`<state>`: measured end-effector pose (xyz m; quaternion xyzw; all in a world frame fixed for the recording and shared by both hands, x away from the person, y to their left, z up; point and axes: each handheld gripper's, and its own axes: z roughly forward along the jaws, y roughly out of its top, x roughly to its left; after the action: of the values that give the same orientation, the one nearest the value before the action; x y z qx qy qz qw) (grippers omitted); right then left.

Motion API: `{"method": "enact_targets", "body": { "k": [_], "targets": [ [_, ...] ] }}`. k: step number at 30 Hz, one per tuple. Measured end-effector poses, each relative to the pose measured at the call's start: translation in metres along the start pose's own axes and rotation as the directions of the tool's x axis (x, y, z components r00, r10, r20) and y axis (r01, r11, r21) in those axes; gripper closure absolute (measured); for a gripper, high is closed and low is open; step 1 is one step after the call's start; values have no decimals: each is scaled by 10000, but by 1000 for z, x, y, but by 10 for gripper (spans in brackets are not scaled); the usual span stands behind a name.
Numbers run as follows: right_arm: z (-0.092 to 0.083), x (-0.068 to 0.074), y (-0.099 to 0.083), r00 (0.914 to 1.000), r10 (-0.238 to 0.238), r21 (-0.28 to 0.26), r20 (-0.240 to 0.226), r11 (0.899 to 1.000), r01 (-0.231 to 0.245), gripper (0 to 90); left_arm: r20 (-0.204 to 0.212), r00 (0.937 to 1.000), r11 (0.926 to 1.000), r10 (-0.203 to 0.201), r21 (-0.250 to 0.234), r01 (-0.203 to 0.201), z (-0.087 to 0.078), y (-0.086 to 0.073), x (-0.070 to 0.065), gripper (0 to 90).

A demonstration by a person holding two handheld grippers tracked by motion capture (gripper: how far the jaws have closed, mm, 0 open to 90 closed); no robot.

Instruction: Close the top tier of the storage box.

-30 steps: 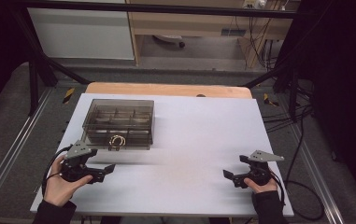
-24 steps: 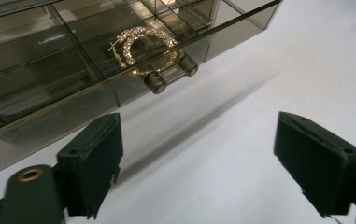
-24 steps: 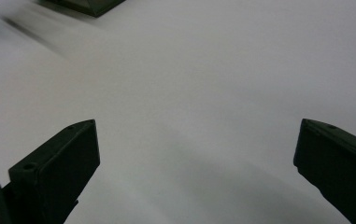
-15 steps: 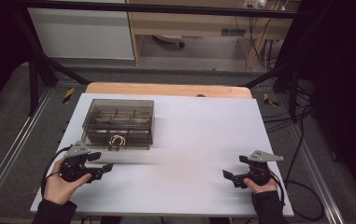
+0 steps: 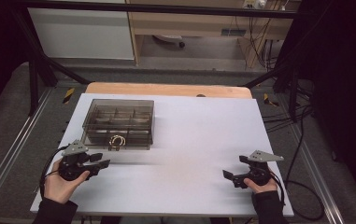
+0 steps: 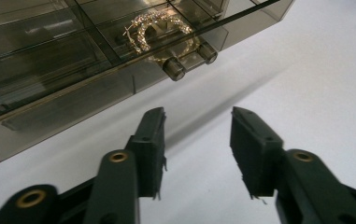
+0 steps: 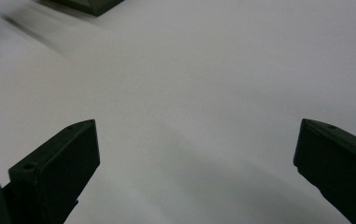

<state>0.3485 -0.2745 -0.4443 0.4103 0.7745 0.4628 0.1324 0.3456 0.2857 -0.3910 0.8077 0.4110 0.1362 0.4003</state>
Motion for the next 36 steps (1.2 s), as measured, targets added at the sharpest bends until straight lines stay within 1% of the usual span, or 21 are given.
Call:
{"method": "enact_targets", "body": {
  "k": [4, 11, 13, 18, 23, 30, 31, 33, 36],
  "targets": [
    [0, 0, 0, 10000, -1, -4, 22, 10000, 1, 10, 55, 10000, 10000, -46, 22, 46, 0, 1, 3, 655],
    [0, 0, 0, 10000, 8, 33, 27, 10000, -9, 10, -5, 10000, 10000, -50, -63, 50, 1, 1, 7, 736],
    [1, 0, 0, 10000, 23, 47, 31, 10000, -23, 9, 89, 9999, 9999, -126, -85, 127, 1, 1, 8, 767],
    [1, 1, 0, 10000, 61, 57, 29, 10000, -62, 10, -99, 9999, 9998, -50, -177, 49, 1, 2, 9, 802],
    [0, 1, 0, 10000, 42, 59, 39, 10000, -42, 10, -123, 9999, 9998, 27, -193, -29, 3, 4, 8, 840],
    [0, 1, 0, 10000, 20, 41, 53, 10000, -20, 10, -237, 9997, 9997, -41, -234, 36, 6, 5, 10, 895],
    [0, 0, 0, 10000, 14, 28, 56, 10000, -14, 10, -194, 9998, 9998, -48, -212, 44, 6, 5, 10, 895],
    [0, 0, 0, 10000, 17, 25, 61, 10000, -17, 10, -297, 9996, 9998, -13, -181, 8, 8, 5, 10, 896],
    [0, 1, 0, 10000, 17, 29, 66, 10000, -17, 10, -303, 9995, 9999, 24, -161, -28, 10, 6, 11, 897]
  ]
}}
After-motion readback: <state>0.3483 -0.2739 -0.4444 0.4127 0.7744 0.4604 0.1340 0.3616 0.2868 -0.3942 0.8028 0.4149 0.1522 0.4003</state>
